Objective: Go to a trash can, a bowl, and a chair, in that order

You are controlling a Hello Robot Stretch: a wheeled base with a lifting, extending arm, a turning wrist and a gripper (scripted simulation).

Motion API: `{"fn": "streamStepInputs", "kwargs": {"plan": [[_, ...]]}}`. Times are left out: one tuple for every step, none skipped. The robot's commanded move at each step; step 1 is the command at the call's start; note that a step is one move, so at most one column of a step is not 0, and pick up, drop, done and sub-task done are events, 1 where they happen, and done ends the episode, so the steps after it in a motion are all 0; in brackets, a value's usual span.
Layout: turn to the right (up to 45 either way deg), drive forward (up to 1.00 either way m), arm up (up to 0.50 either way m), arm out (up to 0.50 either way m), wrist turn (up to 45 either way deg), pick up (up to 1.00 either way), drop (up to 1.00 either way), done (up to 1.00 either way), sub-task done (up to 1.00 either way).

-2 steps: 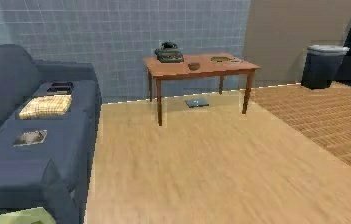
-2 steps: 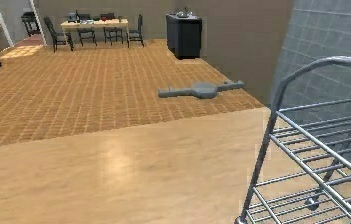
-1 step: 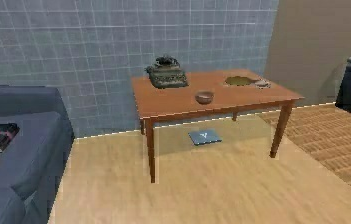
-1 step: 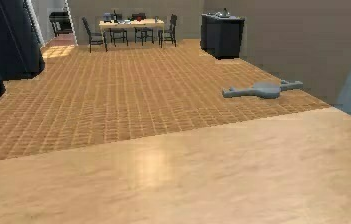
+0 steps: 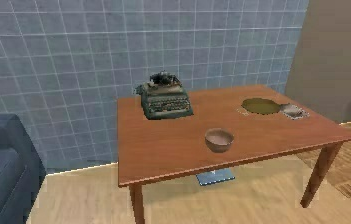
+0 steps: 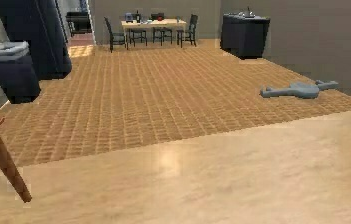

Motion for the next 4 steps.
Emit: {"fn": "streamStepInputs", "kwargs": {"plan": [[12.0, 0.0, 0.0, 0.0, 0.0, 0.0, 0.0, 0.0, 0.0], [0.0, 0.0, 0.0, 0.0, 0.0, 0.0, 0.0, 0.0, 1.0], [45.0, 0.0, 0.0, 0.0, 0.0, 0.0, 0.0, 0.0, 0.0], [15.0, 0.0, 0.0, 0.0, 0.0, 0.0, 0.0, 0.0, 0.0]]}}
